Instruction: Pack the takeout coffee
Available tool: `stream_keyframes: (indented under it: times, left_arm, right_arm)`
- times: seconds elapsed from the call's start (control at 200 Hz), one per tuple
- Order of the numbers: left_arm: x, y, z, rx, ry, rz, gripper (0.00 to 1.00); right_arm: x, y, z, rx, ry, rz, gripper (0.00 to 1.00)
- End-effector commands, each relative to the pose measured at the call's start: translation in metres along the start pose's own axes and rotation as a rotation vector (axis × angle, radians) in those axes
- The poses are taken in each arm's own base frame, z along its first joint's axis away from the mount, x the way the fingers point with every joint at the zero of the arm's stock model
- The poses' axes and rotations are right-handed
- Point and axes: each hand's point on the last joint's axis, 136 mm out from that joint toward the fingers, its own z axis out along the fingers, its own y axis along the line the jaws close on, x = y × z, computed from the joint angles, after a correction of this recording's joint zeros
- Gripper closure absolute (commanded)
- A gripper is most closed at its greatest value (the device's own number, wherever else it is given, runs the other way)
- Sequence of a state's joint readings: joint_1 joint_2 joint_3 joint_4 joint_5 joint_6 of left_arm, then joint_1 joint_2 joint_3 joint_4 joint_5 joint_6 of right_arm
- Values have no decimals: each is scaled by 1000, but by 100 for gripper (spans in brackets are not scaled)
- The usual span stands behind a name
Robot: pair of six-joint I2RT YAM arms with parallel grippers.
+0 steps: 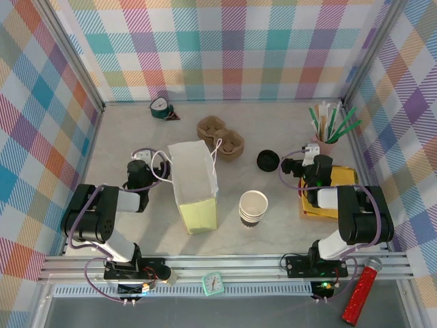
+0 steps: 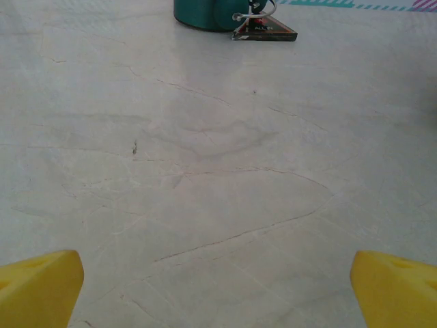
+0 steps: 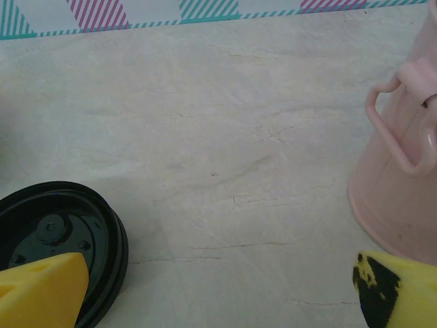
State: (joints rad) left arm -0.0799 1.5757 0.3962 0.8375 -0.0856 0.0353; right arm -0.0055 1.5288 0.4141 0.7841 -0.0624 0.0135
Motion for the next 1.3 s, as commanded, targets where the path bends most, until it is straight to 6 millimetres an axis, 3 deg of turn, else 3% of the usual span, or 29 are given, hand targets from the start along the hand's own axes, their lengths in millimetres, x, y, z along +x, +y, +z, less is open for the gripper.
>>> stream_keyframes:
  times: [0.0, 1.12, 1.295]
  left_arm:
    - [-11, -2, 3, 17, -24, 6, 0]
    - [-11, 2, 3, 16, -24, -10, 0]
    - [-37, 23, -4, -123, 17, -54, 0]
  right_arm:
    - [-8, 2, 1, -18, -18, -9, 1]
    - [-8, 0, 1, -5, -17, -4, 1]
    - [-26, -1, -9, 19, 18, 12, 1]
